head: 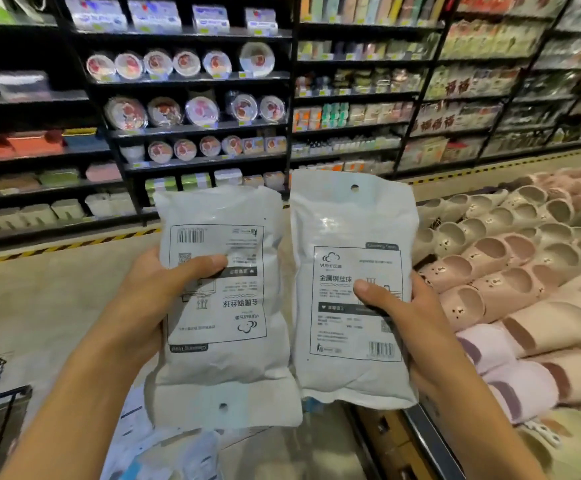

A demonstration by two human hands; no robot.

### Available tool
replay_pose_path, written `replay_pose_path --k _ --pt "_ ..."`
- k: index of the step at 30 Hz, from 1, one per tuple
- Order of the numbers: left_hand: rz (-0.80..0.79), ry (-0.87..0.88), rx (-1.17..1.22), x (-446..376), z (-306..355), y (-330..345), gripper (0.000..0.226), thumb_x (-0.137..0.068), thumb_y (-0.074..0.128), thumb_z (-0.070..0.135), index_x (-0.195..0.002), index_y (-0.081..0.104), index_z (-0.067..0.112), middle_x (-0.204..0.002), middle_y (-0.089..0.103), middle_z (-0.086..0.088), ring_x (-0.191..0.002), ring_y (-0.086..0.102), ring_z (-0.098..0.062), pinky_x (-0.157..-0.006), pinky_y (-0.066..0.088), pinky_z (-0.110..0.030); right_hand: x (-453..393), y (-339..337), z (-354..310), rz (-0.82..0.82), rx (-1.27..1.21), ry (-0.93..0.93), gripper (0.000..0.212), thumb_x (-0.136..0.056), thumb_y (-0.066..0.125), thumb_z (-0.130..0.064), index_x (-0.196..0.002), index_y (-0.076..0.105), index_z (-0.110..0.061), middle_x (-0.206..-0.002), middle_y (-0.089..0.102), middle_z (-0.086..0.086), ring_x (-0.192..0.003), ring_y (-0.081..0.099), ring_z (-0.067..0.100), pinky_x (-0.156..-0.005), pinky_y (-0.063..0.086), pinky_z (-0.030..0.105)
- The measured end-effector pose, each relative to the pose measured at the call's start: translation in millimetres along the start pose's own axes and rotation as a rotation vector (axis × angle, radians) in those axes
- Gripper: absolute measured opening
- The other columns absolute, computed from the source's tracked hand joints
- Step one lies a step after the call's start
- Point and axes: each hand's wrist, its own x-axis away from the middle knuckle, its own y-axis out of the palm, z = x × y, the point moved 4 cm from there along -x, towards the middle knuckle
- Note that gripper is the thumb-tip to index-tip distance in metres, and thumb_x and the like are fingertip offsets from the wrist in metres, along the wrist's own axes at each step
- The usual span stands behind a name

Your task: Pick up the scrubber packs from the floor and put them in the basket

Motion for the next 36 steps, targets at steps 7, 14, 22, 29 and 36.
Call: replay_pose_path --k 7,14,22,29,36 --pt "-0.441 -0.036 -0.062 10 -13 72 0.041 -0.075 0.074 0.017 -0.116 0.072 0.013 -0.105 0.080 -0.009 -0.091 0.078 -0.030 -0.069 0.065 -0.036 131 -54 6 0.465 -0.016 -0.063 0.034 -0.086 0.078 -0.015 -0.119 0.069 -0.018 -0.109 0.080 0.005 -0.100 0.077 0.028 -0.091 0.060 0.048" --pt "-0.933 -0.172 -0.070 113 -46 181 0.047 -0.069 0.078 0.011 -0.116 0.072 0.010 -0.100 0.081 -0.009 -0.083 0.079 -0.023 -0.059 0.061 -0.028 338 -81 27 1.051 -0.074 -0.070 0.028 -0.090 0.073 -0.009 -0.118 0.069 -0.014 -0.106 0.081 0.006 -0.096 0.078 0.026 -0.077 0.065 0.039" --pt "-1.450 -0.284 -0.131 343 -80 272 0.026 -0.087 0.069 0.002 -0.111 0.074 0.010 -0.100 0.080 -0.012 -0.086 0.079 -0.028 -0.070 0.066 -0.041 595 -50 62 1.634 -0.190 -0.131 0.029 -0.090 0.073 -0.009 -0.118 0.069 -0.013 -0.106 0.081 0.008 -0.092 0.079 0.027 -0.071 0.065 0.035" --pt "-1.853 -0.339 -0.157 589 -110 293 0.023 -0.088 0.067 -0.001 -0.105 0.074 0.012 -0.094 0.081 -0.007 -0.075 0.078 -0.018 -0.058 0.060 -0.027 813 1 105 2.016 -0.260 -0.131 0.034 -0.088 0.076 -0.013 -0.121 0.069 -0.014 -0.107 0.081 0.007 -0.096 0.078 0.029 -0.085 0.060 0.044" --pt "-2.132 -0.390 -0.236 825 -146 275 0.029 -0.088 0.069 0.004 -0.115 0.073 0.015 -0.103 0.081 -0.006 -0.090 0.078 -0.025 -0.065 0.064 -0.031 1006 56 136 2.299 -0.307 -0.128 0.026 -0.090 0.075 -0.014 -0.115 0.069 -0.015 -0.103 0.081 0.006 -0.093 0.079 0.028 -0.083 0.064 0.047"
